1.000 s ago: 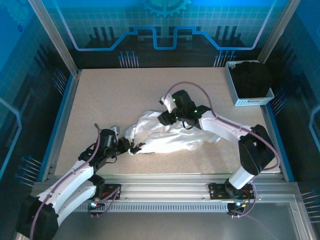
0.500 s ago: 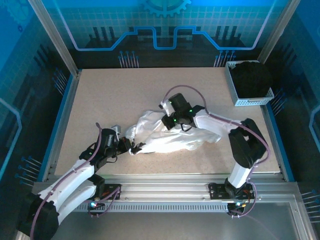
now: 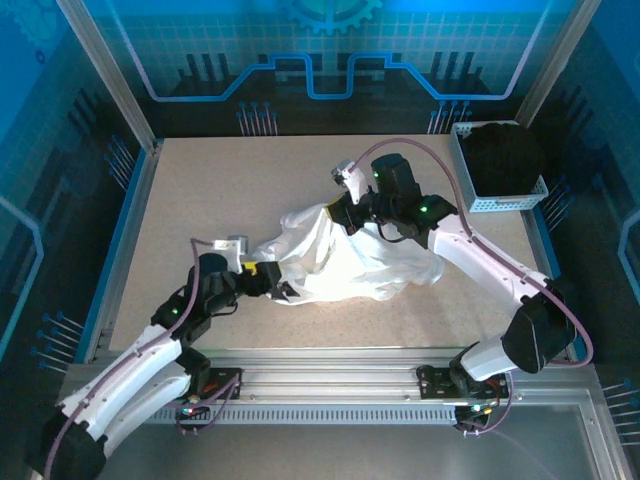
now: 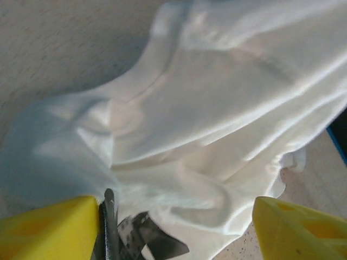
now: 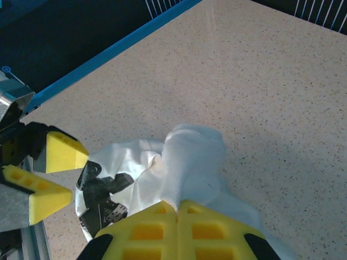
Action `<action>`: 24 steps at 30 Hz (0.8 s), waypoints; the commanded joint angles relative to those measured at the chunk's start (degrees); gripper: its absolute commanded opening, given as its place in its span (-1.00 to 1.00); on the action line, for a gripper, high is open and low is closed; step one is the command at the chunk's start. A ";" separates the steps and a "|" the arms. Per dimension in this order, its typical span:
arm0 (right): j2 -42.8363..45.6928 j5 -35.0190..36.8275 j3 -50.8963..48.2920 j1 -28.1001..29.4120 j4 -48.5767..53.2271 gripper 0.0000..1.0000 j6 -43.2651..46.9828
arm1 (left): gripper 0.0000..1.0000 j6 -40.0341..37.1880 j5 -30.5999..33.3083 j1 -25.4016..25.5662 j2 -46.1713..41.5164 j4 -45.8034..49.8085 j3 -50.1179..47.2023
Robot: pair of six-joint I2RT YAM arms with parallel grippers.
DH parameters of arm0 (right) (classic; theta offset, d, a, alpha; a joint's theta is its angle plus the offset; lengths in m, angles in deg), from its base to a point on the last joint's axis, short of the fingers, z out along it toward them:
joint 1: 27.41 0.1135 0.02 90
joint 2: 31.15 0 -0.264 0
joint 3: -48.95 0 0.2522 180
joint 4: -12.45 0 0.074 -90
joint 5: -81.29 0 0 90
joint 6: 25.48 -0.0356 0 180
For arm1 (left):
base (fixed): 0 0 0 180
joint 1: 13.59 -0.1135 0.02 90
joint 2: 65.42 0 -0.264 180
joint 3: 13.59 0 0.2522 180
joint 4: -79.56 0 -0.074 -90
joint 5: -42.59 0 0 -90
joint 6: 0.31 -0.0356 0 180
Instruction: Fold the inside-out t-shirt
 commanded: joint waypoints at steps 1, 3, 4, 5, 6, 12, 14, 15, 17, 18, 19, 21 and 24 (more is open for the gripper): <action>1.52 -3.09 2.44 -1.48 1.55 -0.99 0.59 | 0.58 -8.61 2.25 3.58 6.49 -3.75 6.57; 1.74 -3.54 2.58 -1.83 1.65 -0.98 0.41 | 0.63 -12.14 3.35 5.16 11.39 -2.98 9.69; 1.83 -3.56 2.66 -1.95 1.86 -0.99 0.32 | 0.65 -13.79 3.74 5.56 14.11 -2.25 11.18; 1.83 -3.56 2.71 -2.19 2.12 -0.99 0.24 | 0.67 -15.14 4.21 5.81 16.59 -1.35 12.68; 1.83 -3.56 2.79 -2.40 2.30 -0.99 0.16 | 0.69 -16.27 4.88 5.93 18.47 -0.33 13.88; 2.10 -4.96 2.20 -3.42 1.75 -0.98 -0.86 | 0.67 -20.63 4.78 6.09 26.92 -3.52 16.77; 2.18 -5.27 2.17 -3.51 1.74 -0.98 -1.07 | 0.55 -20.56 3.13 6.13 31.29 -4.71 19.33; 2.33 -5.14 2.09 -3.58 1.80 -0.97 -1.09 | 0.43 -20.14 2.68 6.10 33.16 -5.09 20.59; 2.81 -4.55 1.83 -4.00 2.22 -0.96 -1.08 | 0.03 -19.00 2.38 6.11 37.46 -5.15 23.65; 3.10 -4.27 1.62 -4.39 2.20 -0.95 -1.40 | -0.21 -18.45 2.17 6.10 38.51 -4.60 24.91; 3.23 -3.69 1.36 -5.31 1.97 -0.93 -2.55 | -0.56 -17.66 1.46 5.96 39.02 -3.30 26.41; 2.36 0.41 1.59 -8.20 3.15 -0.85 -7.72 | -0.99 -15.32 -1.76 5.54 37.40 -1.44 27.47; -1.20 13.24 4.11 -8.87 7.78 -0.66 -8.76 | -1.00 -8.82 -12.91 3.68 31.25 -3.38 25.10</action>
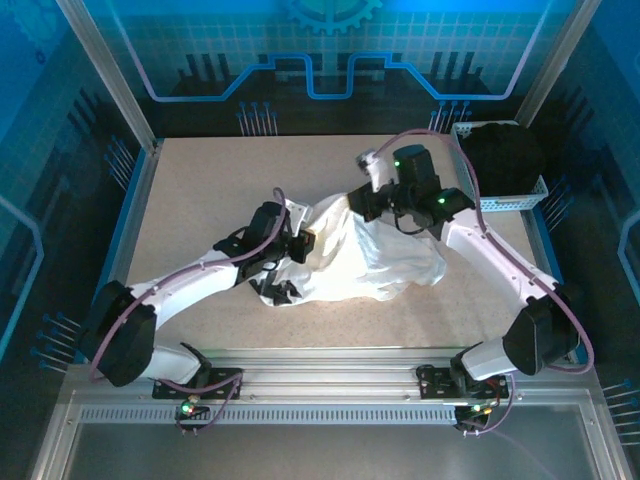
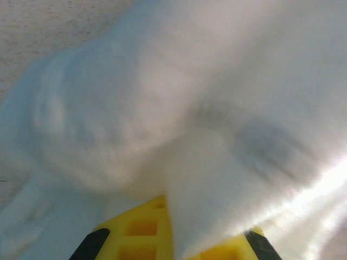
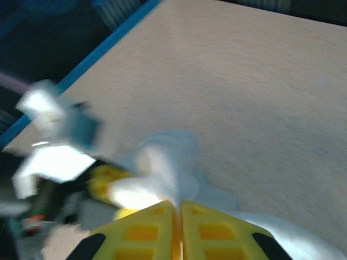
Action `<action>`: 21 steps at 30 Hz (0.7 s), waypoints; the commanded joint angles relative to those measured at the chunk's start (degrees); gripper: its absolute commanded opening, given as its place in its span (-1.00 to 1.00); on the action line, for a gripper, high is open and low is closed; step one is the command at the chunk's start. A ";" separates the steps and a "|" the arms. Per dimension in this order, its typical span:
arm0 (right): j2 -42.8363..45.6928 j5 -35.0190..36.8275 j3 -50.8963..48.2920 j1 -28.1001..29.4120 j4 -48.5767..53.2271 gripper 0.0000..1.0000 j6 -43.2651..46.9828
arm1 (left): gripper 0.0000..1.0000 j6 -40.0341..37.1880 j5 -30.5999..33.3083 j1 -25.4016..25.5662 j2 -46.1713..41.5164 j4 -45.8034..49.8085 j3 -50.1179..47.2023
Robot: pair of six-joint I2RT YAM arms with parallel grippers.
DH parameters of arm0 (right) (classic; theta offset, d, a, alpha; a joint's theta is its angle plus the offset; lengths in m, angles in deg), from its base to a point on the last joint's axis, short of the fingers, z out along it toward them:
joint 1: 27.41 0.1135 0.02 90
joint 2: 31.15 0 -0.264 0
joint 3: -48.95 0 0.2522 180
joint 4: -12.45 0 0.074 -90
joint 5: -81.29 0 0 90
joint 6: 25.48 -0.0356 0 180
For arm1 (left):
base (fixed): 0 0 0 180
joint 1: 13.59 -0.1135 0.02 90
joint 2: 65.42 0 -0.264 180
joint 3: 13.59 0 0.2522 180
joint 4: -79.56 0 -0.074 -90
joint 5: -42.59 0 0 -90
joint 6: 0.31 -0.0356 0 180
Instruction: Fold the inside-out t-shirt
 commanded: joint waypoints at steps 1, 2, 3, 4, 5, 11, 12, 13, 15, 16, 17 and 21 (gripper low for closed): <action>-2.71 14.56 2.80 -0.16 3.55 -0.53 -1.87 | -1.00 8.57 -14.32 -2.26 -7.64 -2.29 -0.99; -3.07 15.87 2.40 0.60 2.20 -0.41 -1.40 | -1.00 11.17 -16.92 -3.04 -9.34 -3.26 -1.96; -3.05 15.43 1.90 0.94 1.27 -0.33 -1.21 | -1.00 12.71 -18.10 -3.66 -10.68 -3.48 -2.51; -2.45 14.64 1.09 1.49 0.23 -0.24 -0.97 | -1.00 13.75 -18.40 -4.14 -12.10 -3.07 -2.89; -1.25 14.53 -0.25 2.36 -0.83 -0.15 -0.01 | -1.00 14.35 -18.25 -4.72 -13.25 -2.45 -3.13; 6.86 14.04 -12.60 9.45 -5.59 0.09 1.37 | -1.00 15.48 -18.32 -6.30 -16.71 -1.45 -3.68; 7.91 13.73 -14.59 10.76 -6.58 0.10 1.20 | -1.00 15.67 -18.36 -6.34 -16.90 -1.77 -3.81; 8.90 13.89 -16.56 12.37 -7.28 0.11 1.39 | -1.00 15.89 -18.49 -6.34 -16.99 -2.07 -3.92; 10.58 14.40 -20.08 14.92 -8.57 0.16 2.10 | -1.00 16.13 -18.70 -6.43 -17.01 -2.07 -3.95; 11.02 14.38 -21.44 15.68 -9.16 0.17 2.11 | -1.00 16.29 -18.80 -6.43 -17.08 -2.10 -3.91; 11.05 14.47 -22.79 16.34 -10.11 0.19 1.89 | -1.00 16.23 -18.97 -6.43 -17.17 -2.18 -3.92; 7.63 14.24 -24.01 18.46 -14.52 0.22 1.30 | -1.00 16.22 -19.28 -6.43 -17.64 -2.50 -3.82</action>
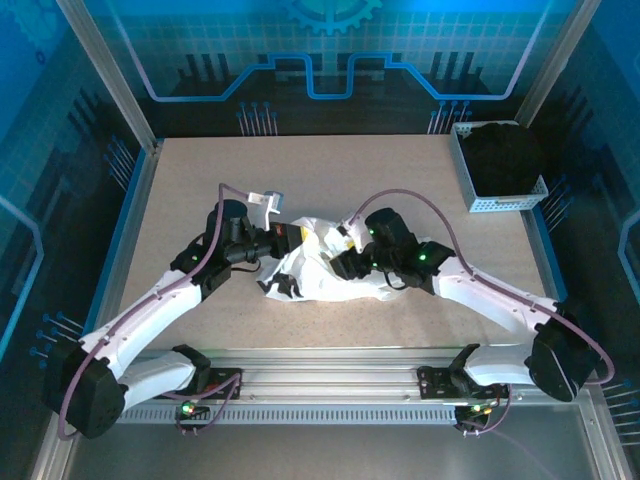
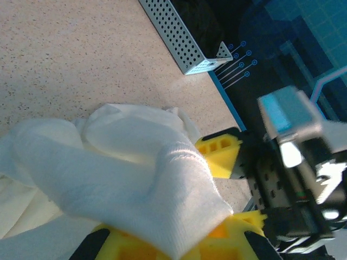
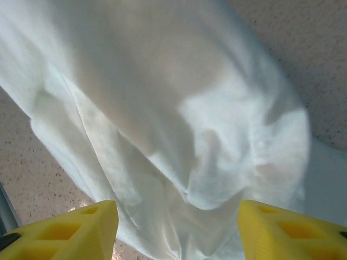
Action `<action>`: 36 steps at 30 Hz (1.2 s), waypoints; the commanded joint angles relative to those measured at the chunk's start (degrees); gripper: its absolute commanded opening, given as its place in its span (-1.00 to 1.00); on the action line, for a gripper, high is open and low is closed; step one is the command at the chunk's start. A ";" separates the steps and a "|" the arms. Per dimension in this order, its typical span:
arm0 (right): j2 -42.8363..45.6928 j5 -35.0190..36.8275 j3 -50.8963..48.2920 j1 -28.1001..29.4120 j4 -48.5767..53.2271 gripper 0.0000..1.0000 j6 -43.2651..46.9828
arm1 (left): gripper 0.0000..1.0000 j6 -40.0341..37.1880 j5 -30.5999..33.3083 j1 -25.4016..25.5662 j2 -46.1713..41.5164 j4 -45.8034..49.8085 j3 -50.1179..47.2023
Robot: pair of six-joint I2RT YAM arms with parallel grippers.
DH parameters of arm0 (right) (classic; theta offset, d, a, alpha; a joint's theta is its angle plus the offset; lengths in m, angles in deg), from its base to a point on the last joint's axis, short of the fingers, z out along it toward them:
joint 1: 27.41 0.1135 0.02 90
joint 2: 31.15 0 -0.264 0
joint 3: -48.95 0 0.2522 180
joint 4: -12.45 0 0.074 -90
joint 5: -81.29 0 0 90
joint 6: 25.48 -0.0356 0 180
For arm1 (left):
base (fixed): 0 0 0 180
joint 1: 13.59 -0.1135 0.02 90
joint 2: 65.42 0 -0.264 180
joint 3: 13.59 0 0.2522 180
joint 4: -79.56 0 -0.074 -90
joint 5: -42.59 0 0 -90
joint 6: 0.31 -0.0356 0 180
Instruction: Fold the inside-out t-shirt
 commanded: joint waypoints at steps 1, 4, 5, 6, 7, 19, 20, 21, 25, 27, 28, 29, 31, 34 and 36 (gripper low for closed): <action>-3.20 1.05 0.11 1.83 -6.57 0.21 0.05 | -1.00 0.84 -1.93 -0.42 -1.64 -1.61 -0.50; -8.02 5.25 2.18 2.32 -7.38 0.12 -0.14 | -1.00 0.91 -2.07 -0.43 -1.97 -1.72 -0.70; -9.32 5.96 2.89 2.25 -7.89 0.08 0.19 | -1.00 0.87 -2.08 -0.42 -2.19 -1.77 -0.80; -10.69 6.26 3.47 2.22 -8.50 0.03 0.62 | -1.00 0.86 -2.04 -0.42 -2.29 -1.62 -0.93; -11.81 6.13 4.19 2.24 -8.75 -0.01 1.05 | -1.00 0.75 -1.88 -0.42 -2.40 -1.57 -0.98; -0.49 -10.66 4.11 -4.24 -7.46 -1.00 -1.07 | -1.00 -3.76 18.98 -0.86 -2.65 8.28 -0.33; 0.38 -13.81 3.92 -5.08 -8.11 -1.00 -2.34 | -1.00 -4.08 21.41 -0.86 -2.38 9.19 -0.23; 0.92 -16.40 3.89 -5.80 -8.80 -1.00 -3.55 | -0.95 -4.34 22.77 -0.85 -2.07 9.87 -0.04; 0.57 -25.19 4.51 -7.58 -13.04 -1.00 -9.29 | -0.71 -6.35 25.65 0.74 -0.85 13.75 2.08; -0.78 -28.40 5.35 -8.24 -14.08 -1.00 -11.27 | -0.56 -7.84 30.41 3.64 -0.82 16.20 3.09; -1.49 -29.84 5.80 -8.50 -14.34 -1.00 -12.10 | -0.47 -8.47 33.73 5.02 -1.18 17.40 3.28; -2.15 -31.26 5.99 -8.89 -14.75 -1.00 -12.74 | -0.34 -8.75 36.89 6.10 -1.87 18.61 3.24; -3.18 -33.75 6.43 -9.62 -15.27 -1.00 -13.70 | -0.11 -9.09 41.22 7.44 -3.44 20.58 3.07; -4.38 -35.27 7.71 -10.60 -13.03 -1.00 -13.66 | 0.18 -10.95 40.83 9.60 -6.31 21.16 2.32; -4.94 -34.98 8.89 -11.23 -10.75 -1.00 -13.44 | 0.29 -12.40 38.23 11.92 -7.81 19.91 1.62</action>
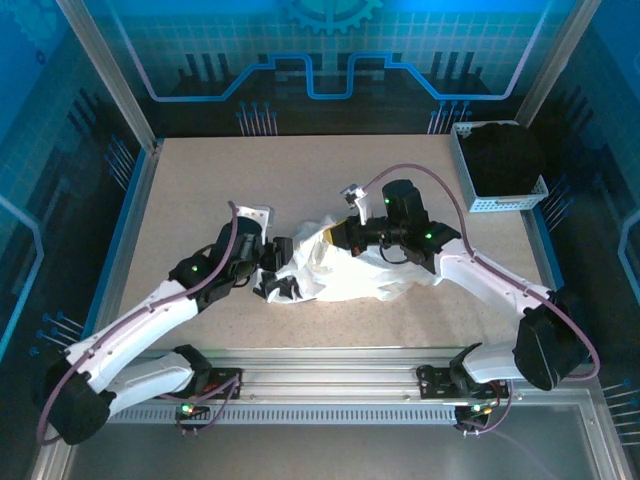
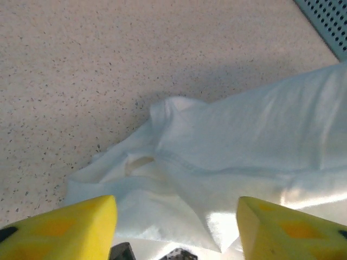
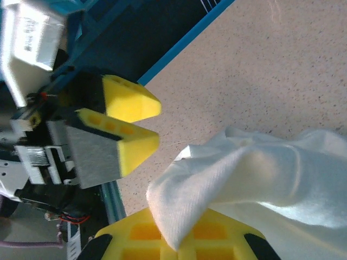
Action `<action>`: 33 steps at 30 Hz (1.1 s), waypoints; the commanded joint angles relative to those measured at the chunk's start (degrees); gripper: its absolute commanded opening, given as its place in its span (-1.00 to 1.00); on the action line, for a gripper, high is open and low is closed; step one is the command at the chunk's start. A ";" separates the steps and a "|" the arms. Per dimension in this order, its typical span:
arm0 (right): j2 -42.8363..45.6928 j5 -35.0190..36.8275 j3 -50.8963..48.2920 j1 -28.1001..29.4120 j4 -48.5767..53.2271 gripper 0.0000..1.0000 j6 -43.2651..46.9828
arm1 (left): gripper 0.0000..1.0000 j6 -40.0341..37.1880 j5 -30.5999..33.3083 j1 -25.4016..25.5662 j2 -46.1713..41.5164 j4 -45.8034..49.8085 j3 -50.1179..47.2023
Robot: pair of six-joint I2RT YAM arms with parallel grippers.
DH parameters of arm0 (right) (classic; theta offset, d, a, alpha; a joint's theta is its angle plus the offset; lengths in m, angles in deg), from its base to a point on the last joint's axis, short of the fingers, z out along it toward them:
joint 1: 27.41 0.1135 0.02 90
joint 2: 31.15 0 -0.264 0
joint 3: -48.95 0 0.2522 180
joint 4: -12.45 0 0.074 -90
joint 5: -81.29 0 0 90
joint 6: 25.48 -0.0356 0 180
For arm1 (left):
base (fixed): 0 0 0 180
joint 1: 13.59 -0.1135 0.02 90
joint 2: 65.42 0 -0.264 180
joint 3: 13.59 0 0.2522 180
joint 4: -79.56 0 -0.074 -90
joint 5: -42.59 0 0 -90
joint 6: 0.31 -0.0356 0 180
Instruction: Fold the inside-out t-shirt
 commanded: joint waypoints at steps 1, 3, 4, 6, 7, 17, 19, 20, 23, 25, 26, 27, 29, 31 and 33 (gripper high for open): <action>-0.68 -4.29 3.79 -1.42 1.53 -1.00 -1.40 | 0.33 -3.84 -0.16 3.66 -3.20 0.10 0.23; -1.06 -4.77 4.58 -1.86 2.67 -1.00 -1.38 | 0.34 -5.13 -4.45 5.30 -3.16 -2.31 -0.30; -1.11 -5.06 5.08 -2.03 3.52 -1.00 -1.19 | 0.34 -5.81 -7.06 5.86 -2.65 -3.49 -0.45; -1.35 -6.09 6.04 -2.20 4.91 -1.00 -0.30 | 0.35 -6.57 -10.05 6.39 -0.77 -5.25 0.09; -1.31 -6.41 6.26 -2.35 5.60 -1.00 0.20 | 0.35 -6.95 -10.07 6.46 0.69 -5.46 0.78; 0.75 -8.51 5.03 -3.13 7.22 -1.00 2.91 | 0.43 -6.79 -2.92 5.19 14.06 -6.79 7.34; 1.06 -8.53 4.35 -3.36 7.17 -1.00 3.39 | 0.43 -6.47 -4.38 4.35 15.92 -8.14 7.87; 1.22 -8.62 3.91 -3.55 6.85 -1.00 3.26 | 0.43 -6.26 -5.71 3.94 16.67 -9.04 7.95; 1.97 -9.42 2.58 -4.06 5.07 -1.00 3.04 | 0.37 -4.85 -11.36 1.99 19.80 -11.90 8.17; 2.47 -8.81 2.09 -4.42 5.12 -1.00 3.20 | 0.16 -3.47 -17.15 0.34 21.66 -14.49 8.10; 2.71 -8.54 1.79 -4.62 5.20 -1.00 3.30 | 0.04 -2.79 -19.89 -0.40 22.09 -15.93 7.86; 2.87 -7.79 1.48 -4.99 5.41 -1.00 3.11 | -0.11 -1.99 -23.07 -1.05 22.35 -17.63 7.58; 3.34 -3.53 1.33 -5.66 7.50 -1.00 2.43 | -0.52 -0.72 -28.49 -2.17 22.03 -19.85 6.96; 3.05 9.58 3.64 -5.43 15.56 -0.96 1.83 | -0.99 1.37 -32.51 -2.95 20.57 -21.53 6.05; 2.52 26.76 6.03 -4.14 23.65 -0.79 0.63 | -1.00 4.47 -34.94 -3.29 18.21 -21.96 5.00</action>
